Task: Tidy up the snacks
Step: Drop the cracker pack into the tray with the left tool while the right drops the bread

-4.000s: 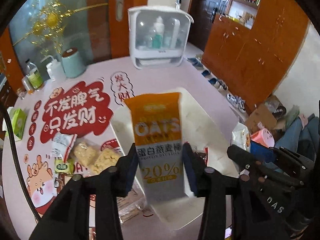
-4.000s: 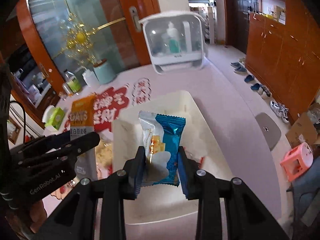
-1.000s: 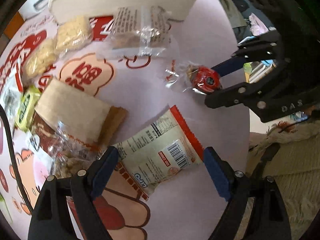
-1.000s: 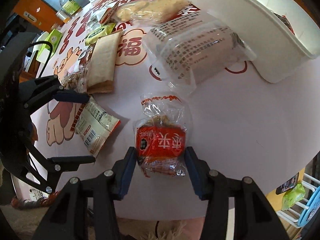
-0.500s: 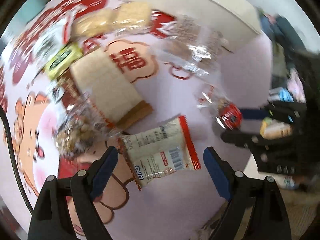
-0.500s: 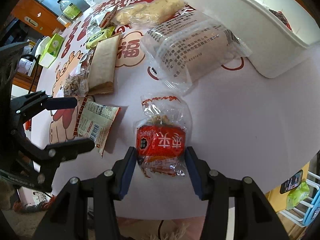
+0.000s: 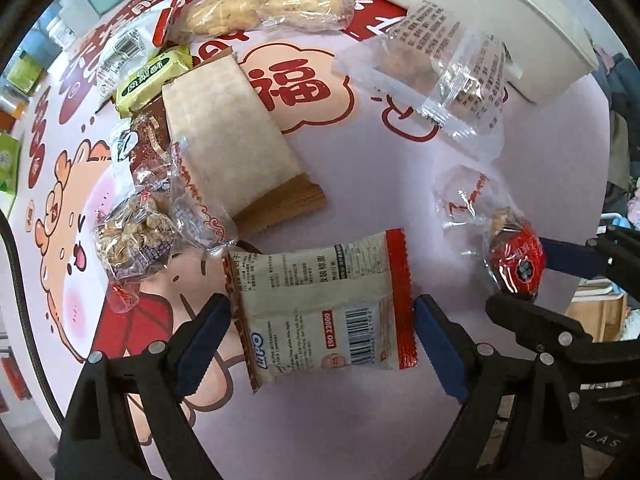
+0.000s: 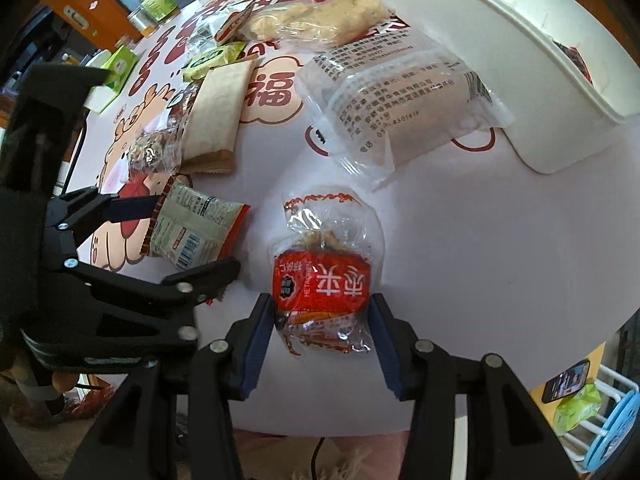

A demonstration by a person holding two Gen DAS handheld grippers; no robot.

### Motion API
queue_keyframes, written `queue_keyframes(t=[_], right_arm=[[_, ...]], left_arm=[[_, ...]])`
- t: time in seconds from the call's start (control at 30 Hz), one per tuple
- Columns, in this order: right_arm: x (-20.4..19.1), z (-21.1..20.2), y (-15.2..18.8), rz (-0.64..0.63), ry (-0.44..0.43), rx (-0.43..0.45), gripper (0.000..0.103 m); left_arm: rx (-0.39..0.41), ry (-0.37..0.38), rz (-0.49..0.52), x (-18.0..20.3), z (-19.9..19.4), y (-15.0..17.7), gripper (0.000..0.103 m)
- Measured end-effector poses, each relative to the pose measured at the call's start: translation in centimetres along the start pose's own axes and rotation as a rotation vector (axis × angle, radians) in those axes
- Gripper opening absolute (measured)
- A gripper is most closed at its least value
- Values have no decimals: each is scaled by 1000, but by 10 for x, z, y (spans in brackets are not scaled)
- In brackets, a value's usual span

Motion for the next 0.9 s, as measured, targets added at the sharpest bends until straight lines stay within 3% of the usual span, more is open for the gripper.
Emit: queue_keyframes(t=[0.03,0.1,0.17,0.33,0.5,0.6,0.7,0.9], right_arm=[[0,0,0,-5,4,2,47],[1,-4,0,-10,8,15,47],[0,-7,-1,-16,6,25,47],[-1,-27,-7,-46,10,63,47],[1,-68,-18,-90,-4,142,47],[8,-101,-28,-116,-6,212,47],[21,-142,-42,-142,4,298,47],[68,-209,-67,-157,45,452,47]], left_arm=[[0,-1,-4,3,-1,-1,85],[19,-1,-3,11,-5,1,59],[22,-3,-13,14,-9,1,50],[73,-3,-72,8,-39,-6,50],[260,-50,-84,8,-119,-10,50],[355,-3,-115,-7,-164,-17,50],[459,8,-133,6,-207,-36,50],[576,43,-145,50,-265,-75,50]])
Point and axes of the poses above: each gripper's, at about its wrist camera, not at the fingertips, and z roughly the way its jaws point, x to its right, y to its underside, the point moved 2 cm from there along z, roughly the way its jaws point, and after that the axes turned 7 degrees about -z, right-handed, at the moved point
